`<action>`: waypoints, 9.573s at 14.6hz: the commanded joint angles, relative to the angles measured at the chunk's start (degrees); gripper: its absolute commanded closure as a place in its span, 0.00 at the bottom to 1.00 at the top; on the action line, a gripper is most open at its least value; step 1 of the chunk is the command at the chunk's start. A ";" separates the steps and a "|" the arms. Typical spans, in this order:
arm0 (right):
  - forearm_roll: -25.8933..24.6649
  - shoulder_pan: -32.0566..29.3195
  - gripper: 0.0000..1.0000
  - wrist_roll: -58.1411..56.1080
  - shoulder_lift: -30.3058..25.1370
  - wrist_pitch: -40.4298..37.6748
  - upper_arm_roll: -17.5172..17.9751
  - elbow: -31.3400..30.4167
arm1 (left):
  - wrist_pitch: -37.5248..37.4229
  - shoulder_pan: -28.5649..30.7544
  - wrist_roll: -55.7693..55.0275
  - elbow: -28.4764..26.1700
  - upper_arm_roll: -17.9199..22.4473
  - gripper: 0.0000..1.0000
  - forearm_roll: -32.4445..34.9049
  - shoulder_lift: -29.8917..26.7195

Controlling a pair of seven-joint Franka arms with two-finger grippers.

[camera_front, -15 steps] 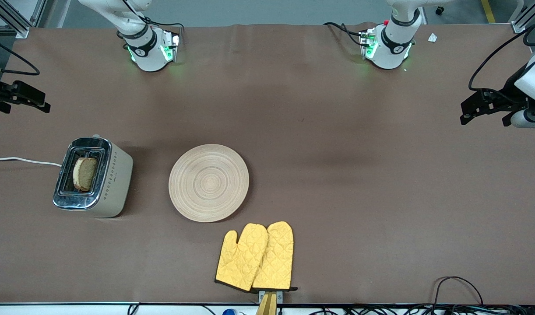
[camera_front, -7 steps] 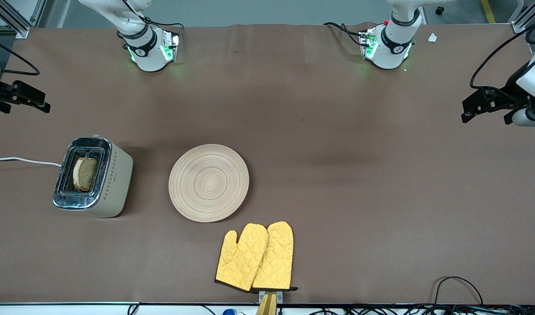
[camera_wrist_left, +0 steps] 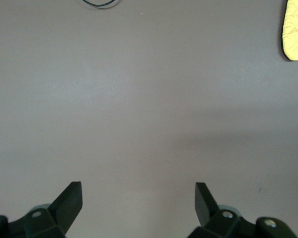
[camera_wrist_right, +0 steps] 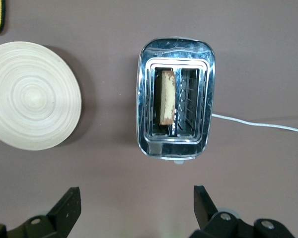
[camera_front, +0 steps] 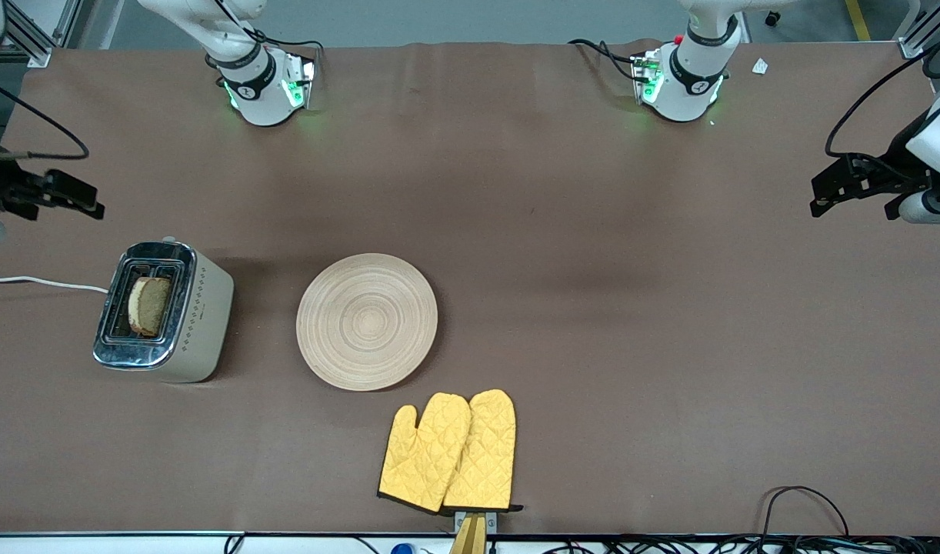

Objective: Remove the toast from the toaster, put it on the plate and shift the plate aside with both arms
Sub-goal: 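Reach the right gripper down to the toast in the toaster slot, then grasp the toast with the right gripper and lift it out, then carry the toast with the right gripper and lower it onto the plate, then release the toast and withdraw the right gripper while the left gripper reaches in, then lower the left gripper to the plate rim and grip it, then drag the plate with the left gripper away from the toaster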

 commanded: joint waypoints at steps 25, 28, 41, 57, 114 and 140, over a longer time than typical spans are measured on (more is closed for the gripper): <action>-3.69 -4.88 1.00 -1.91 9.00 31.49 0.38 -19.45 | -1.37 -0.32 -0.93 1.88 -0.51 0.00 1.18 0.81; -3.08 -5.05 1.00 -3.41 7.86 26.76 0.55 -16.03 | -1.37 -0.32 -0.93 1.88 -0.51 0.00 1.18 0.81; 0.53 9.78 1.00 13.61 6.01 4.05 1.08 1.83 | -1.37 -0.14 -0.93 1.79 -0.42 0.00 1.09 1.08; 16.96 25.88 1.00 31.13 15.93 38.24 1.17 -14.08 | -1.37 -0.32 -0.84 1.61 -0.42 0.00 1.27 1.43; 1.41 2.68 0.00 5.82 -7.79 -4.99 -0.59 -1.51 | 52.49 -33.35 -4.98 14.62 -2.61 0.00 -53.84 55.65; 0.09 5.14 0.00 2.74 -7.44 -7.19 -3.23 0.07 | 45.69 -15.48 12.66 0.67 -11.39 1.00 -55.25 42.58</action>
